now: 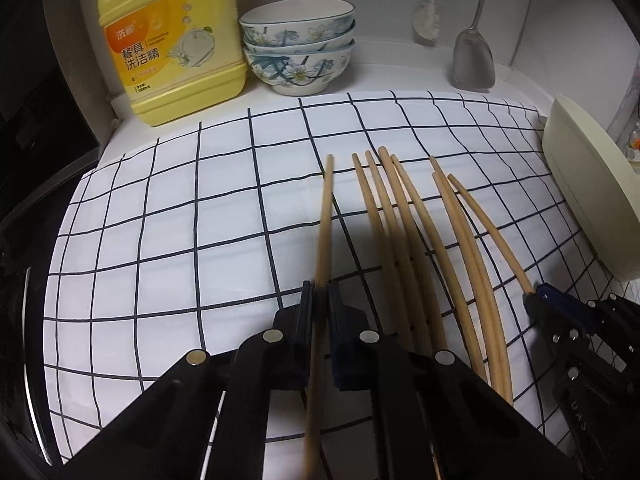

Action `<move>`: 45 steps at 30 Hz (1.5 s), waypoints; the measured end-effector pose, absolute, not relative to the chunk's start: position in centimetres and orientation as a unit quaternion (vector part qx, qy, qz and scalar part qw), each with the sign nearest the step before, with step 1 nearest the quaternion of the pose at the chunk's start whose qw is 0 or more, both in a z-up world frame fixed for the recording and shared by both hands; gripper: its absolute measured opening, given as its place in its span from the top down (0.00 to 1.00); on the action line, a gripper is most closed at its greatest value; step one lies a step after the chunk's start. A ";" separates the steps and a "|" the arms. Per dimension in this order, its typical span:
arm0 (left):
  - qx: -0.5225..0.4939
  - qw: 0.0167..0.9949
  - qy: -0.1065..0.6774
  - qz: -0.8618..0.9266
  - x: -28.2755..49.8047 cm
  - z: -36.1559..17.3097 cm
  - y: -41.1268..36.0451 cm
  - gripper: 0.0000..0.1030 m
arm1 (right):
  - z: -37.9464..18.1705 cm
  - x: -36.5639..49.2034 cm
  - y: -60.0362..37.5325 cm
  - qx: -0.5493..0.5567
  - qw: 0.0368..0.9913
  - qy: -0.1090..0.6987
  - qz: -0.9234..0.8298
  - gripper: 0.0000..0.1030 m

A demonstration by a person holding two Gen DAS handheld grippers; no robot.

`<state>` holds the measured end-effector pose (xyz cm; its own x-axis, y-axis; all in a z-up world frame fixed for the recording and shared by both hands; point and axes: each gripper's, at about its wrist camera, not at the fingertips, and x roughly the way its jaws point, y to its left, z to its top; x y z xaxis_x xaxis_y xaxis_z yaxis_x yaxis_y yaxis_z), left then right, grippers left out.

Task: Organize utensils

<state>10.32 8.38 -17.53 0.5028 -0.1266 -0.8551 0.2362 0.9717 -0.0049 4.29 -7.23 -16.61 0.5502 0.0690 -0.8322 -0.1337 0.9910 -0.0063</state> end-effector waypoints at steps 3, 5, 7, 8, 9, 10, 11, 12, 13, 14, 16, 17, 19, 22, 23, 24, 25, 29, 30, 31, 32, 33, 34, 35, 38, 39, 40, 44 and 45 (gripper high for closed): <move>0.052 0.863 0.490 -0.113 10.3 -17.5 8.8 0.93 | -16.6 4.4 -7.4 -0.028 0.879 0.472 0.057 0.94; 0.052 0.861 0.493 -0.113 10.1 -17.4 9.0 0.93 | -16.5 4.4 -7.7 -0.013 0.877 0.476 0.058 0.94; 0.047 0.858 0.499 -0.117 10.0 -17.4 9.4 0.93 | -16.4 4.3 -8.0 0.007 0.875 0.480 0.059 0.94; 0.046 0.857 0.500 -0.119 9.9 -17.3 9.5 0.93 | -16.3 4.3 -8.1 0.017 0.874 0.482 0.060 0.94; 0.044 0.855 0.502 -0.121 9.6 -17.2 9.7 0.93 | -16.1 4.2 -8.3 0.027 0.873 0.482 0.059 0.94; 0.043 0.855 0.503 -0.122 9.4 -17.1 9.8 0.93 | -15.9 4.1 -8.4 0.032 0.874 0.482 0.058 0.94; 0.042 0.854 0.504 -0.123 9.2 -17.0 10.0 0.93 | -15.6 3.9 -8.4 0.037 0.874 0.481 0.056 0.94; 0.039 0.853 0.504 -0.125 8.8 -16.7 10.2 0.93 | -15.3 3.7 -8.5 0.043 0.874 0.481 0.055 0.94; 0.036 0.853 0.505 -0.128 8.5 -16.5 10.3 0.93 | -15.0 3.5 -8.5 0.048 0.874 0.480 0.055 0.94; 0.035 0.852 0.506 -0.131 8.1 -16.2 10.4 0.93 | -14.8 3.3 -8.5 0.050 0.875 0.479 0.055 0.94; 0.039 0.851 0.506 -0.134 7.4 -15.8 10.4 0.93 | -14.3 2.7 -8.2 0.055 0.875 0.478 0.055 0.94; 0.041 0.850 0.507 -0.136 7.1 -15.5 10.4 0.93 | -14.0 2.4 -8.0 0.056 0.874 0.479 0.056 0.94; 0.043 0.848 0.510 -0.140 6.4 -14.9 10.4 0.93 | -13.4 1.7 -7.8 0.063 0.873 0.480 0.057 0.94; 0.050 0.847 0.506 -0.155 5.6 -13.7 10.0 0.93 | -12.4 0.6 -7.7 0.076 0.871 0.481 0.056 0.94; 0.053 0.848 0.503 -0.160 5.3 -13.2 9.9 0.93 | -12.1 0.3 -7.8 0.078 0.872 0.481 0.053 0.94; 0.057 0.848 0.499 -0.168 5.0 -12.6 9.6 0.93 | -11.7 -0.1 -8.0 0.082 0.872 0.480 0.049 0.94; 0.060 0.849 0.496 -0.174 4.8 -12.0 9.3 0.93 | -11.4 -0.4 -8.2 0.085 0.873 0.479 0.046 0.94; 0.075 0.850 0.478 -0.208 3.8 -10.0 7.6 0.93 | -9.4 -1.7 -9.9 0.104 0.878 0.467 0.020 0.94; 0.077 0.850 0.473 -0.218 3.6 -9.6 7.1 0.93 | -8.7 -2.1 -10.6 0.110 0.880 0.461 0.010 0.94; 0.078 0.850 0.467 -0.230 3.4 -8.9 6.3 0.93 | -8.2 -2.4 -11.1 0.113 0.882 0.457 0.004 0.94; 0.079 0.850 0.461 -0.241 3.2 -8.4 5.6 0.93 | -7.5 -2.8 -11.8 0.114 0.885 0.451 -0.006 0.94; 0.079 0.850 0.457 -0.251 3.1 -7.8 4.8 0.93 | -6.9 -3.1 -12.6 0.114 0.888 0.446 -0.016 0.94; 0.078 0.850 0.452 -0.259 3.0 -7.4 4.2 0.93 | -6.4 -3.4 -13.2 0.114 0.889 0.442 -0.024 0.94; 0.077 0.849 0.447 -0.271 2.9 -6.9 3.2 0.93 | -5.9 -3.6 -14.1 0.115 0.891 0.438 -0.035 0.94; 0.081 0.848 0.433 -0.296 2.7 -5.7 0.2 0.93 | -4.8 -4.2 -17.0 0.123 0.893 0.429 -0.063 0.94; 0.080 0.847 0.429 -0.305 2.8 -5.2 -1.0 0.93 | -4.5 -4.4 -18.1 0.125 0.893 0.426 -0.072 0.94; 0.077 0.846 0.425 -0.312 3.0 -4.9 -1.9 0.93 | -4.2 -4.6 -18.9 0.127 0.893 0.424 -0.078 0.94; 0.068 0.845 0.413 -0.333 3.9 -3.3 -5.9 0.93 | -3.3 -4.4 -23.2 0.137 0.895 0.413 -0.097 0.94; 0.069 0.847 0.407 -0.335 4.3 -2.8 -7.3 0.93 | -3.2 -4.2 -24.5 0.140 0.896 0.410 -0.100 0.94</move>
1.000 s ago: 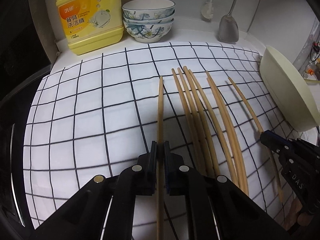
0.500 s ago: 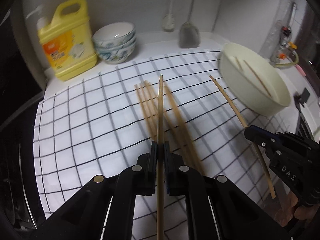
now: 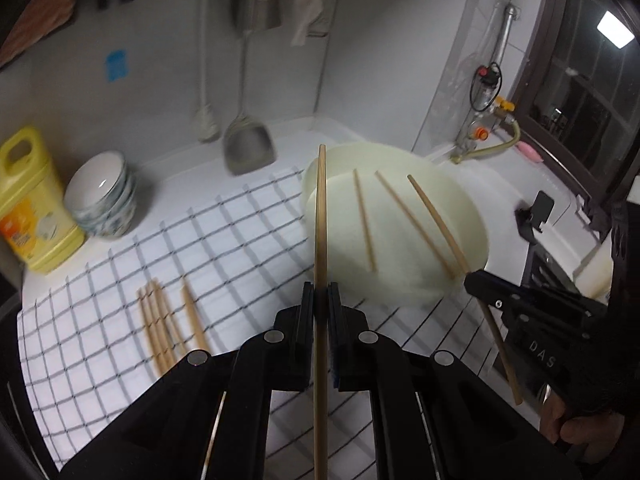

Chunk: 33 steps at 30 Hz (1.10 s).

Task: Organize utensils
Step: 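Carry both held chopsticks up and over into the cream basin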

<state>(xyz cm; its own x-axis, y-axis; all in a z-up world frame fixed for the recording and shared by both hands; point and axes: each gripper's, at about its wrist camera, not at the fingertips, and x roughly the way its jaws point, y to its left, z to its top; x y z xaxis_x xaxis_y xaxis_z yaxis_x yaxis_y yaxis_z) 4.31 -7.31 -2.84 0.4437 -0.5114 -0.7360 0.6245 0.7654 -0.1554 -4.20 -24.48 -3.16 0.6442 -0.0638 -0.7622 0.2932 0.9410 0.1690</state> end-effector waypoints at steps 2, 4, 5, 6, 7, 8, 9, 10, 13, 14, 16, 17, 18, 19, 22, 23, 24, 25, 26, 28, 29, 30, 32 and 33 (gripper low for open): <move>0.069 0.848 0.403 -0.338 5.1 -2.2 -9.4 0.93 | -3.0 -3.6 -26.8 0.146 0.895 0.409 -0.102 0.94; 0.064 0.847 0.403 -0.342 6.0 -1.7 -11.9 0.93 | -3.0 -2.8 -29.1 0.156 0.895 0.405 -0.102 0.94; 0.062 0.846 0.403 -0.343 6.5 -1.6 -13.2 0.93 | -3.0 -2.3 -30.3 0.161 0.895 0.403 -0.101 0.94; 0.063 0.845 0.406 -0.341 7.2 -1.7 -14.6 0.93 | -3.1 -1.7 -31.5 0.167 0.894 0.403 -0.100 0.94; 0.062 0.844 0.410 -0.340 7.7 -1.8 -15.6 0.93 | -3.3 -1.1 -32.3 0.171 0.893 0.405 -0.099 0.94; 0.059 0.841 0.416 -0.340 8.3 -2.0 -16.6 0.93 | -3.5 -0.6 -33.1 0.176 0.891 0.407 -0.097 0.94; 0.056 0.840 0.421 -0.338 8.8 -2.3 -17.5 0.93 | -3.9 0.3 -34.3 0.180 0.889 0.409 -0.094 0.94; 0.055 0.838 0.426 -0.335 9.5 -2.6 -18.5 0.93 | -4.1 1.0 -34.8 0.181 0.888 0.412 -0.092 0.94; 0.061 0.837 0.438 -0.323 11.0 -3.7 -20.9 0.93 | -5.1 3.0 -36.5 0.184 0.883 0.424 -0.083 0.94; 0.062 0.835 0.442 -0.321 11.4 -4.0 -21.6 0.93 | -5.5 3.6 -37.1 0.186 0.881 0.427 -0.080 0.94; 0.060 0.831 0.452 -0.318 12.3 -5.0 -22.9 0.93 | -6.3 4.5 -38.0 0.191 0.877 0.434 -0.074 0.94; 0.060 0.829 0.457 -0.316 12.7 -5.5 -23.4 0.93 | -6.7 5.0 -38.4 0.194 0.875 0.438 -0.072 0.94; 0.060 0.827 0.462 -0.315 13.0 -6.1 -24.0 0.93 | -7.3 5.5 -38.8 0.197 0.871 0.445 -0.069 0.94; 0.061 0.825 0.467 -0.313 13.3 -6.6 -24.3 0.93 | -7.8 5.8 -39.0 0.199 0.868 0.449 -0.067 0.94; 0.065 0.818 0.485 -0.303 14.0 -8.4 -25.2 0.93 | -9.3 6.8 -39.5 0.204 0.859 0.464 -0.068 0.94; 0.065 0.816 0.491 -0.300 14.2 -8.9 -25.6 0.93 | -9.6 7.0 -39.6 0.204 0.857 0.468 -0.067 0.94; 0.066 0.813 0.496 -0.296 14.4 -9.4 -25.7 0.93 | -9.9 7.3 -39.6 0.204 0.856 0.470 -0.066 0.94; 0.068 0.812 0.500 -0.294 14.5 -9.8 -25.9 0.93 | -10.3 7.6 -39.7 0.205 0.854 0.474 -0.064 0.94; 0.070 0.810 0.503 -0.292 14.7 -10.2 -26.1 0.93 | -10.4 7.8 -39.7 0.205 0.852 0.477 -0.063 0.94; 0.076 0.807 0.509 -0.290 14.9 -10.9 -26.3 0.93 | -10.9 8.2 -39.8 0.206 0.849 0.482 -0.060 0.94; 0.080 0.806 0.511 -0.289 15.0 -11.1 -26.6 0.93 | -11.1 8.4 -39.9 0.206 0.848 0.485 -0.058 0.94; 0.082 0.805 0.512 -0.287 15.0 -11.4 -26.7 0.93 | -11.3 8.7 -39.9 0.207 0.847 0.487 -0.058 0.94; 0.088 0.802 0.518 -0.283 15.2 -12.0 -27.0 0.93 | -11.7 8.9 -40.2 0.209 0.844 0.491 -0.058 0.94; 0.092 0.802 0.520 -0.280 15.3 -12.3 -27.2 0.93 | -11.9 8.9 -40.2 0.210 0.842 0.493 -0.058 0.94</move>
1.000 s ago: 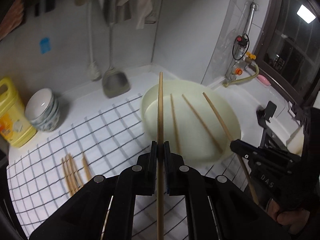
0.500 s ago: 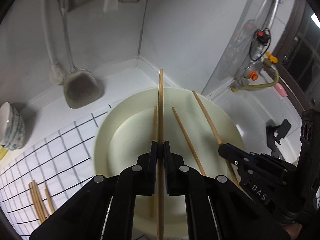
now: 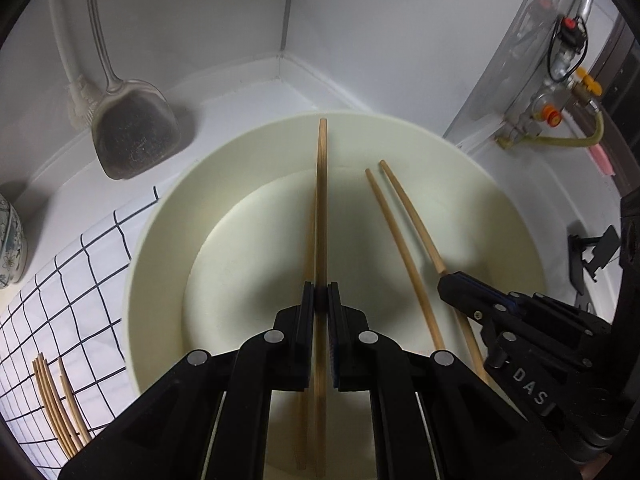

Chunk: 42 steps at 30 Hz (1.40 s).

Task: Organize utensils
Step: 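Carry both held chopsticks up and over into the cream basin, then open both tools to release the chopsticks into the basin, then move both open tools back over the chopsticks on the grid cloth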

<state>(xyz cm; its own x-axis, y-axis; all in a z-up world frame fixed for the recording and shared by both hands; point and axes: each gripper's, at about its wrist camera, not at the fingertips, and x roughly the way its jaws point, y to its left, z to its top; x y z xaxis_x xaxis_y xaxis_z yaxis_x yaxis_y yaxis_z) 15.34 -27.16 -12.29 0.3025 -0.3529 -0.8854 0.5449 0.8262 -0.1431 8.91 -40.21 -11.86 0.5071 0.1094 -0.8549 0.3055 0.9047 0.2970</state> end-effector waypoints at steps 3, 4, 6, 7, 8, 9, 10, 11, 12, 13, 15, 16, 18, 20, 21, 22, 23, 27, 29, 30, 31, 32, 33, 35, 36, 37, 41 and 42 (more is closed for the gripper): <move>0.102 0.800 0.526 -0.272 15.6 -13.0 -27.8 0.93 | -12.3 9.0 -40.3 0.210 0.840 0.497 -0.059 0.94; 0.104 0.799 0.527 -0.270 15.7 -13.1 -27.8 0.93 | -12.4 9.1 -40.6 0.211 0.839 0.497 -0.058 0.94; 0.107 0.801 0.526 -0.264 15.8 -13.2 -27.9 0.88 | -12.5 9.0 -40.7 0.211 0.839 0.498 -0.059 0.94; 0.108 0.802 0.525 -0.263 15.8 -13.1 -27.9 0.83 | -12.6 9.0 -40.7 0.209 0.839 0.499 -0.060 0.94; 0.108 0.804 0.524 -0.261 15.8 -13.0 -27.9 0.68 | -12.6 9.1 -40.7 0.208 0.839 0.499 -0.061 0.94; 0.107 0.808 0.520 -0.256 15.8 -12.8 -27.7 0.52 | -12.6 9.0 -40.8 0.209 0.839 0.499 -0.061 0.94; 0.105 0.812 0.515 -0.254 15.7 -12.4 -27.6 0.47 | -12.5 9.0 -40.8 0.210 0.840 0.496 -0.060 0.92; 0.102 0.816 0.509 -0.254 15.6 -12.2 -27.4 0.45 | -12.4 8.9 -40.9 0.210 0.841 0.494 -0.061 0.88; 0.100 0.820 0.503 -0.254 15.5 -11.8 -27.2 0.45 | -12.3 8.8 -40.9 0.207 0.844 0.491 -0.064 0.86; 0.101 0.822 0.501 -0.252 15.6 -11.6 -27.0 0.44 | -12.1 8.7 -41.0 0.206 0.845 0.490 -0.066 0.83; 0.102 0.826 0.496 -0.248 15.6 -11.1 -26.6 0.41 | -11.9 8.5 -40.9 0.205 0.846 0.487 -0.068 0.82; 0.101 0.827 0.495 -0.245 15.6 -10.8 -26.3 0.39 | -11.8 8.4 -40.9 0.205 0.847 0.486 -0.069 0.81; 0.095 0.830 0.493 -0.242 15.5 -10.3 -25.6 0.34 | -11.5 8.2 -40.8 0.202 0.848 0.485 -0.072 0.79; 0.093 0.834 0.489 -0.239 15.3 -9.8 -25.0 0.30 | -11.3 7.9 -40.6 0.201 0.849 0.484 -0.074 0.76; 0.096 0.836 0.486 -0.236 15.2 -9.5 -24.9 0.27 | -11.1 7.8 -40.4 0.200 0.849 0.483 -0.074 0.75; 0.098 0.837 0.484 -0.234 15.0 -9.2 -24.6 0.25 | -11.0 7.6 -40.3 0.201 0.849 0.482 -0.074 0.74; 0.099 0.839 0.481 -0.233 14.8 -8.9 -24.2 0.22 | -10.8 7.4 -40.1 0.201 0.850 0.482 -0.075 0.72; 0.103 0.847 0.469 -0.228 14.0 -7.6 -22.4 0.18 | -9.9 6.2 -38.9 0.199 0.854 0.474 -0.079 0.66; 0.105 0.849 0.468 -0.223 13.6 -7.1 -21.5 0.16 | -9.4 5.6 -38.1 0.198 0.857 0.470 -0.079 0.62; 0.105 0.850 0.468 -0.220 13.5 -6.9 -21.0 0.16 | -9.1 5.4 -37.7 0.198 0.858 0.468 -0.080 0.60; 0.103 0.851 0.468 -0.215 13.4 -6.7 -20.3 0.16 | -8.9 5.1 -37.3 0.198 0.859 0.465 -0.079 0.57; 0.100 0.852 0.467 -0.212 13.2 -6.4 -19.5 0.15 | -8.7 4.9 -36.9 0.199 0.860 0.464 -0.079 0.56; 0.097 0.854 0.467 -0.209 13.0 -6.2 -18.7 0.13 | -8.4 4.6 -36.4 0.197 0.861 0.462 -0.078 0.55; 0.091 0.856 0.466 -0.203 12.6 -5.9 -17.3 0.12 | -8.1 4.1 -35.4 0.192 0.863 0.461 -0.079 0.52; 0.089 0.858 0.465 -0.200 12.4 -5.7 -16.6 0.12 | -7.8 3.7 -34.8 0.190 0.864 0.460 -0.079 0.52; 0.086 0.859 0.465 -0.196 12.1 -5.5 -15.7 0.12 | -7.7 3.6 -34.3 0.189 0.864 0.460 -0.078 0.51; 0.079 0.864 0.463 -0.182 11.2 -4.9 -12.4 0.08 | -6.9 2.7 -31.8 0.179 0.868 0.457 -0.074 0.47; 0.077 0.864 0.464 -0.180 11.0 -4.8 -11.6 0.07 | -6.7 2.4 -30.9 0.177 0.869 0.456 -0.072 0.46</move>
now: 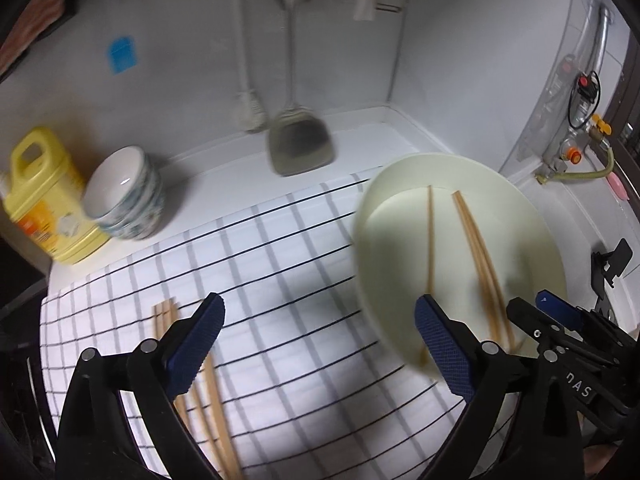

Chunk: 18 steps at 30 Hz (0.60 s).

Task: Organize utensils
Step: 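Move both open tools back over the chopsticks on the grid cloth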

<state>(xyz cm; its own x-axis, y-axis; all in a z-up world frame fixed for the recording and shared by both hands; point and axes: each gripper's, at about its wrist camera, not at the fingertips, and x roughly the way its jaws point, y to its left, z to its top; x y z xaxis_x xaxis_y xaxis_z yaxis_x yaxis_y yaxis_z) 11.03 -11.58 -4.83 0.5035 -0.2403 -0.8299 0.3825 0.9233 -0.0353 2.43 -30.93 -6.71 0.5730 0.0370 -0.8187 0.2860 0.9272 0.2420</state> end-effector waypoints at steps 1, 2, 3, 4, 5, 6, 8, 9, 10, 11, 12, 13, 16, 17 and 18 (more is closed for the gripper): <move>0.074 0.863 0.466 -0.180 10.9 -4.8 -11.0 0.07 | -6.5 2.2 -30.3 0.174 0.870 0.456 -0.070 0.45; 0.073 0.862 0.469 -0.178 10.7 -4.9 -10.1 0.07 | -6.4 2.1 -29.6 0.172 0.870 0.456 -0.067 0.44; 0.073 0.863 0.469 -0.174 10.5 -4.9 -9.2 0.07 | -6.3 1.9 -28.8 0.169 0.871 0.457 -0.064 0.44; 0.074 0.863 0.469 -0.169 10.4 -4.9 -8.6 0.07 | -6.2 1.8 -28.3 0.168 0.871 0.458 -0.062 0.43; 0.074 0.864 0.470 -0.164 10.2 -4.9 -7.7 0.07 | -6.1 1.6 -27.7 0.166 0.871 0.459 -0.060 0.43; 0.073 0.865 0.470 -0.160 10.0 -4.8 -6.8 0.07 | -6.0 1.4 -26.8 0.165 0.871 0.460 -0.057 0.42; 0.068 0.867 0.469 -0.153 9.6 -4.7 -5.1 0.07 | -5.8 1.2 -25.4 0.162 0.871 0.461 -0.052 0.41; 0.066 0.868 0.469 -0.149 9.4 -4.7 -4.3 0.07 | -5.7 1.0 -24.7 0.159 0.872 0.461 -0.050 0.41; 0.063 0.870 0.467 -0.145 9.2 -4.5 -3.4 0.07 | -5.6 0.8 -23.7 0.156 0.872 0.461 -0.046 0.40; 0.060 0.872 0.465 -0.141 8.9 -4.4 -2.4 0.07 | -5.5 0.7 -23.1 0.153 0.873 0.462 -0.042 0.40; 0.057 0.874 0.463 -0.138 8.5 -4.3 -1.5 0.07 | -5.4 0.5 -22.0 0.149 0.873 0.462 -0.037 0.40; 0.055 0.875 0.462 -0.135 8.2 -4.3 -0.6 0.07 | -5.3 0.4 -21.4 0.146 0.874 0.462 -0.034 0.40; 0.048 0.878 0.458 -0.128 7.5 -4.1 1.9 0.07 | -4.9 0.0 -19.0 0.136 0.875 0.463 -0.021 0.39; 0.047 0.879 0.457 -0.126 7.3 -4.1 2.7 0.07 | -4.8 -0.1 -18.3 0.134 0.876 0.463 -0.018 0.38; 0.046 0.880 0.456 -0.124 7.1 -4.1 3.4 0.07 | -4.6 -0.3 -17.4 0.131 0.877 0.462 -0.015 0.38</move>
<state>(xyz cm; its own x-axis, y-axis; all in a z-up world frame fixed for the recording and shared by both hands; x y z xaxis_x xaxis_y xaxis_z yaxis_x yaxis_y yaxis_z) 7.05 3.41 -4.09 0.5538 -0.1765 -0.8137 0.2596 0.9652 -0.0327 -0.31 -17.38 -4.65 0.5733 0.0952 -0.8138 0.1469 0.9652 0.2165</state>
